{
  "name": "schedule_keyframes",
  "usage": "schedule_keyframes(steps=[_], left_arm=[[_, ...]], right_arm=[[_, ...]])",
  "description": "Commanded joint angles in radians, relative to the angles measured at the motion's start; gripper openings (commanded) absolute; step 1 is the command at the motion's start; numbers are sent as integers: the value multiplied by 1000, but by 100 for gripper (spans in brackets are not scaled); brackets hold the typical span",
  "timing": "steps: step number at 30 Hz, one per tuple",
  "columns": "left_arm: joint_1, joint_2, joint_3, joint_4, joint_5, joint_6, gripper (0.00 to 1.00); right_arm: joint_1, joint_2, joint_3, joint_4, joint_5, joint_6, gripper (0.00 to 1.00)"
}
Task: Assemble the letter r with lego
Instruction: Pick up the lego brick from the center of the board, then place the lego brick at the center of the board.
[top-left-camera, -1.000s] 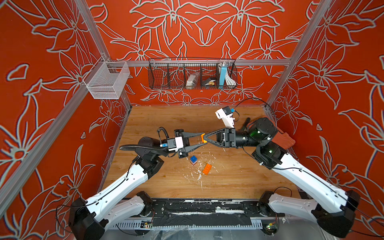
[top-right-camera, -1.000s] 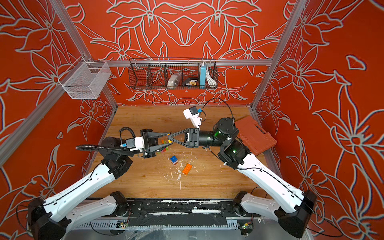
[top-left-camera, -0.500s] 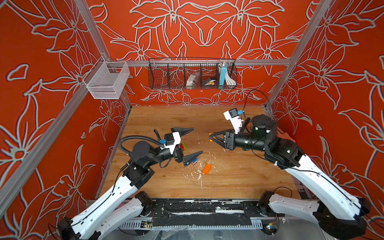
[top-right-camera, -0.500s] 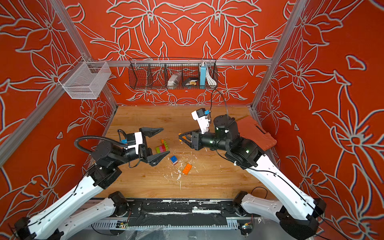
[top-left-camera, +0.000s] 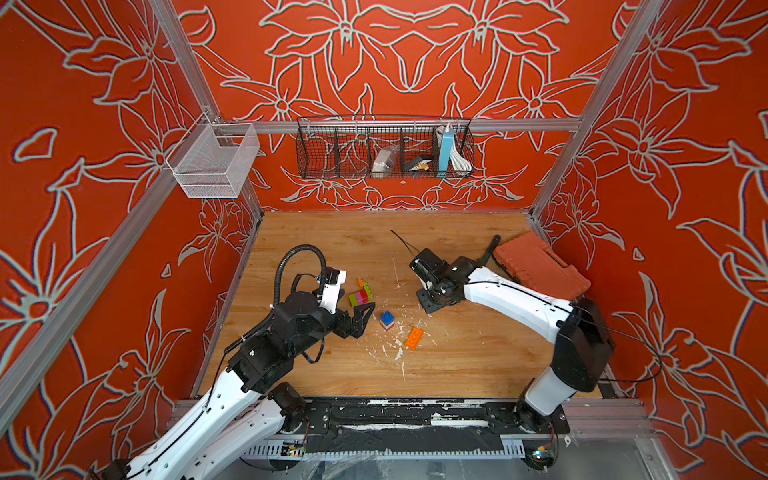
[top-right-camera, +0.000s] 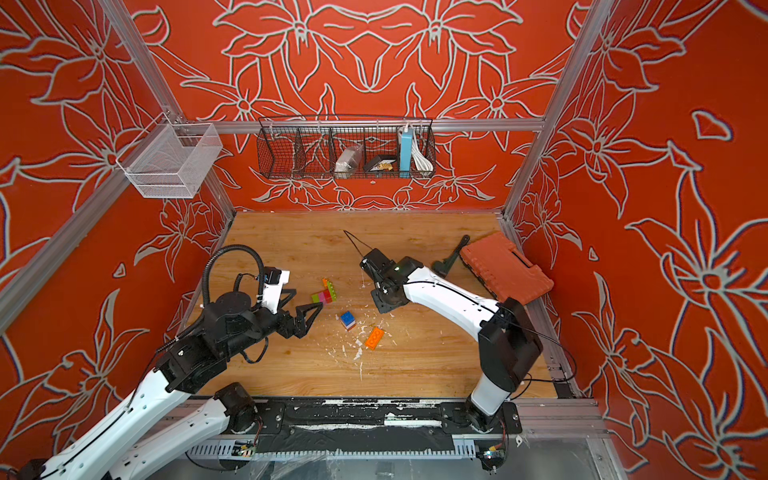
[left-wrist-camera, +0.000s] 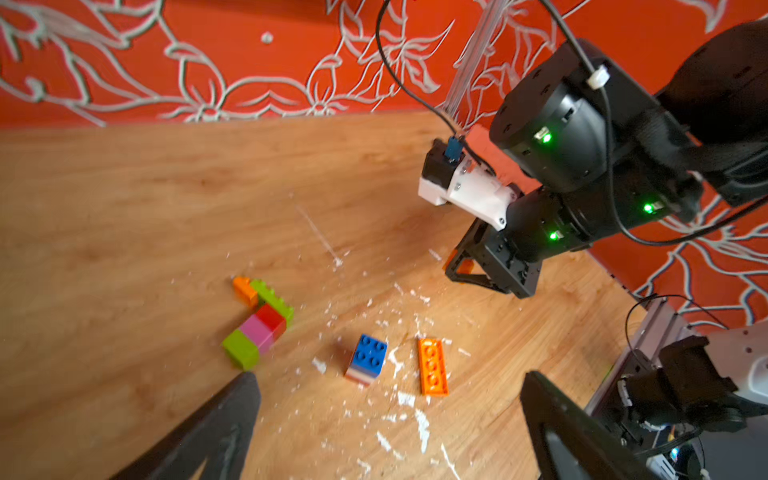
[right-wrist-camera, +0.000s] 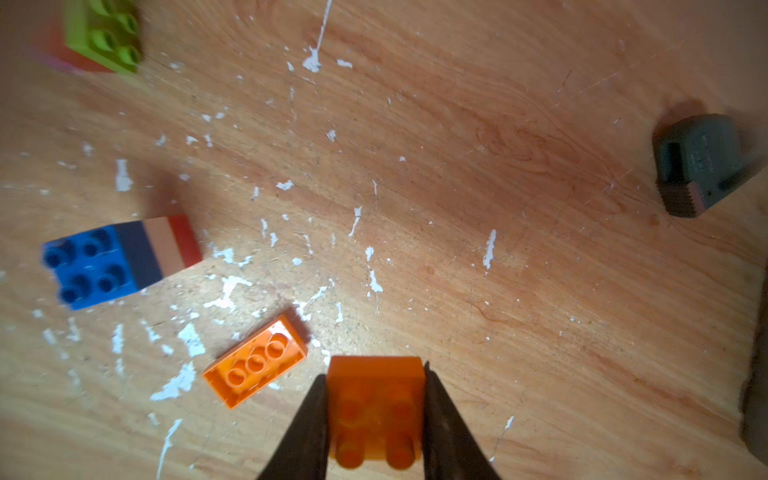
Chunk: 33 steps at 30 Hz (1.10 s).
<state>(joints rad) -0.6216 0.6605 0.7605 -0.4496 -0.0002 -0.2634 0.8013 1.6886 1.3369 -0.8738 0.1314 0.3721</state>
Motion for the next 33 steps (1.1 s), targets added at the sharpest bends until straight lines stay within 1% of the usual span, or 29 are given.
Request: schedule_keyframes(steps=[1, 3, 5, 10, 15, 21, 24, 28, 31, 33], left_arm=[[3, 40, 60, -200, -81, -55, 99], [3, 73, 86, -271, -111, -55, 99], [3, 94, 101, -316, -117, -57, 99], [3, 103, 95, -366, -81, -79, 99], [5, 134, 98, -431, -96, -96, 99], [5, 134, 91, -437, -101, -118, 99], [4, 119, 92, -447, -100, -154, 99], [5, 69, 96, -423, -49, -111, 99], [5, 38, 89, -431, -76, -149, 99], [5, 45, 93, -451, -80, -165, 98]], right_arm=[[-20, 68, 45, 17, 16, -21, 0], [-30, 110, 52, 36, 0, -18, 0], [-37, 147, 58, 55, -12, -16, 2], [-49, 232, 75, 82, -34, -16, 5], [-68, 266, 70, 112, -71, -10, 8], [-83, 293, 58, 132, -107, -4, 18], [-91, 295, 42, 143, -121, 7, 23], [-100, 301, 27, 150, -130, 13, 29], [-102, 303, 23, 150, -135, 17, 33], [-103, 303, 22, 150, -137, 19, 35]])
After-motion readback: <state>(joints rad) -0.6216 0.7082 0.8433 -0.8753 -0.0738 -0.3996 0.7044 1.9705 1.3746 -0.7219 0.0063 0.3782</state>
